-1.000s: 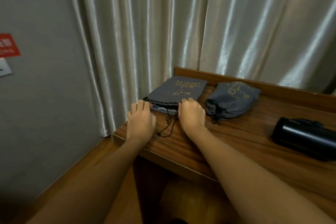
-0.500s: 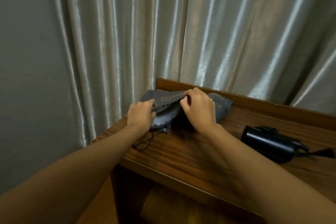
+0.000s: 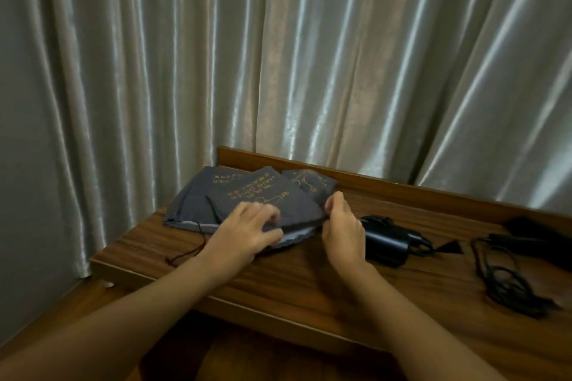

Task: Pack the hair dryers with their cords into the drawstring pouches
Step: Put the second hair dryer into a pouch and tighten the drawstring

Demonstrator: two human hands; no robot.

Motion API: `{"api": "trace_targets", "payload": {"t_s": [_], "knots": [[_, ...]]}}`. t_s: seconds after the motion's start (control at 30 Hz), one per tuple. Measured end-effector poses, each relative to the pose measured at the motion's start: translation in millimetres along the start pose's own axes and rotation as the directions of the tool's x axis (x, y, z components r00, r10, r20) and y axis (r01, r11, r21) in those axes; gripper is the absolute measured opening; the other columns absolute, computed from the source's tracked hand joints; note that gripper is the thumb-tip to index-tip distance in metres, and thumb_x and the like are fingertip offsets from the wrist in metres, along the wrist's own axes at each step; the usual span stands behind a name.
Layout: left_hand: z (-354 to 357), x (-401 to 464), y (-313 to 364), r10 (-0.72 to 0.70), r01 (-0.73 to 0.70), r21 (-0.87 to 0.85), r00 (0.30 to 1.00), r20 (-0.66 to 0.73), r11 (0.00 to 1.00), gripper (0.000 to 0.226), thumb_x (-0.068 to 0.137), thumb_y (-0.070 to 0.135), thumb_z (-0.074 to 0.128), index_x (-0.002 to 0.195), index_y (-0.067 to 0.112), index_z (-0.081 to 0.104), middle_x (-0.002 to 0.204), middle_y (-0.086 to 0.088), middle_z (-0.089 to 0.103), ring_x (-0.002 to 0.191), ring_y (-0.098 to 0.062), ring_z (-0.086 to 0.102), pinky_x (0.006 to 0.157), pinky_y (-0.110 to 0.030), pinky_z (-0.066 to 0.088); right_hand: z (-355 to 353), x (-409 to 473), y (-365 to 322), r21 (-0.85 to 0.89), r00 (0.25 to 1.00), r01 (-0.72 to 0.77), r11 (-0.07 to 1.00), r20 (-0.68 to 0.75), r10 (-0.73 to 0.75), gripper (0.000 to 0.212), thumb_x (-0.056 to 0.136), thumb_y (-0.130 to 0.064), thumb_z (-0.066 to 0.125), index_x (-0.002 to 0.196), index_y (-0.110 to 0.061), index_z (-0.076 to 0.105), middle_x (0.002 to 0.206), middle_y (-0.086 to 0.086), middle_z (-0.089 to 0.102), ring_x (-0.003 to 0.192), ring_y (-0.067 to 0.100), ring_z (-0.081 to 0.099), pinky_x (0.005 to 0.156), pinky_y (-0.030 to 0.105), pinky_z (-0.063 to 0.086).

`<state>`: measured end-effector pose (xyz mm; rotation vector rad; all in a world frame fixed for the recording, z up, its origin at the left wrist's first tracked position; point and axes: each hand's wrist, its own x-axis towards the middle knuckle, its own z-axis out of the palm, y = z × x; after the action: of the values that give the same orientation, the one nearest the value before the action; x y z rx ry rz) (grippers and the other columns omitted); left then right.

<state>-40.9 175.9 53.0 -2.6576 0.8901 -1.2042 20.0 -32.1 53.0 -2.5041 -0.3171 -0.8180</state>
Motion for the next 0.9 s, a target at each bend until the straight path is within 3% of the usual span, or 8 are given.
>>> {"api": "trace_targets", "payload": {"t_s": [0.07,0.2,0.3,0.43,0.5,0.6,0.73,0.9], "knots": [[2,2,12,-0.015,0.013,0.035,0.997,0.072,0.999,0.042,0.054,0.010,0.083,0.093,0.020,0.070,0.111,-0.008,0.060,0.103,-0.027,0.052,0.082,-0.040,0.048,-5,-7,9,0.024,1.000,0.029,0.999,0.003,-0.029,0.023,0.088,0.000,0.058,0.098,-0.019,0.047,0.102,0.000,0.054,0.080,0.020,0.059,0.068,0.038,0.054],[13,6,42,-0.322,0.319,0.038,0.940,0.113,0.947,0.060,0.054,0.014,0.086,0.112,0.016,0.071,0.115,-0.010,0.064,0.099,-0.031,0.062,0.080,-0.042,0.053,-12,-18,32,0.046,0.979,0.161,0.986,0.116,-0.165,0.022,0.087,-0.007,0.061,0.096,-0.023,0.050,0.103,-0.006,0.051,0.091,0.014,0.056,0.079,0.033,0.050],[24,8,63,-0.417,0.424,-0.013,0.897,0.144,0.906,0.069,0.053,0.010,0.086,0.119,0.011,0.067,0.116,-0.010,0.064,0.093,-0.030,0.064,0.071,-0.040,0.055,-21,-20,51,-0.047,0.941,0.310,0.950,0.158,-0.299,0.020,0.093,-0.044,0.056,0.106,-0.029,0.051,0.108,-0.010,0.051,0.104,0.011,0.050,0.094,0.031,0.038],[37,8,75,-0.418,0.436,-0.037,0.881,0.221,0.899,0.065,0.060,0.010,0.083,0.123,0.009,0.065,0.118,-0.008,0.064,0.093,-0.028,0.065,0.069,-0.038,0.055,-44,3,102,-0.157,0.968,0.054,0.986,0.249,-0.014,0.098,0.068,-0.093,0.041,0.148,-0.041,0.019,0.157,-0.003,0.015,0.148,0.022,0.008,0.116,0.052,0.009],[42,7,75,-0.431,0.456,-0.050,0.869,0.244,0.889,0.063,0.066,0.009,0.080,0.126,0.009,0.062,0.120,-0.007,0.062,0.097,-0.028,0.064,0.073,-0.038,0.055,-57,18,130,-0.221,0.878,-0.113,0.969,0.434,0.202,0.123,0.057,-0.095,0.053,0.152,-0.045,-0.007,0.164,0.000,-0.008,0.150,0.030,-0.010,0.116,0.059,-0.002],[45,5,75,-0.444,0.484,-0.091,0.851,0.281,0.870,0.062,0.074,0.010,0.074,0.133,0.010,0.057,0.125,-0.007,0.059,0.102,-0.027,0.061,0.079,-0.040,0.054,-67,32,157,-0.212,0.693,-0.234,0.949,0.648,0.316,0.131,0.059,-0.076,0.075,0.153,-0.040,-0.010,0.164,0.006,0.004,0.149,0.035,0.006,0.118,0.061,0.010],[46,7,73,-0.442,0.494,-0.132,0.847,0.295,0.859,0.060,0.078,0.011,0.069,0.137,0.010,0.053,0.128,-0.006,0.055,0.104,-0.026,0.058,0.081,-0.040,0.053,-67,38,165,-0.315,0.704,-0.179,0.932,0.621,0.345,0.131,0.053,-0.079,0.074,0.156,-0.033,0.007,0.158,0.005,0.018,0.145,0.036,0.016,0.117,0.063,0.010],[46,7,75,-0.447,0.504,-0.138,0.840,0.307,0.853,0.061,0.078,0.009,0.069,0.136,0.009,0.052,0.127,-0.006,0.055,0.104,-0.026,0.057,0.081,-0.040,0.053,-71,39,162,-0.352,0.610,-0.153,0.924,0.702,0.368,0.138,0.045,-0.090,0.064,0.156,-0.027,0.011,0.155,0.012,0.020,0.142,0.037,0.021,0.116,0.057,0.020]]}}
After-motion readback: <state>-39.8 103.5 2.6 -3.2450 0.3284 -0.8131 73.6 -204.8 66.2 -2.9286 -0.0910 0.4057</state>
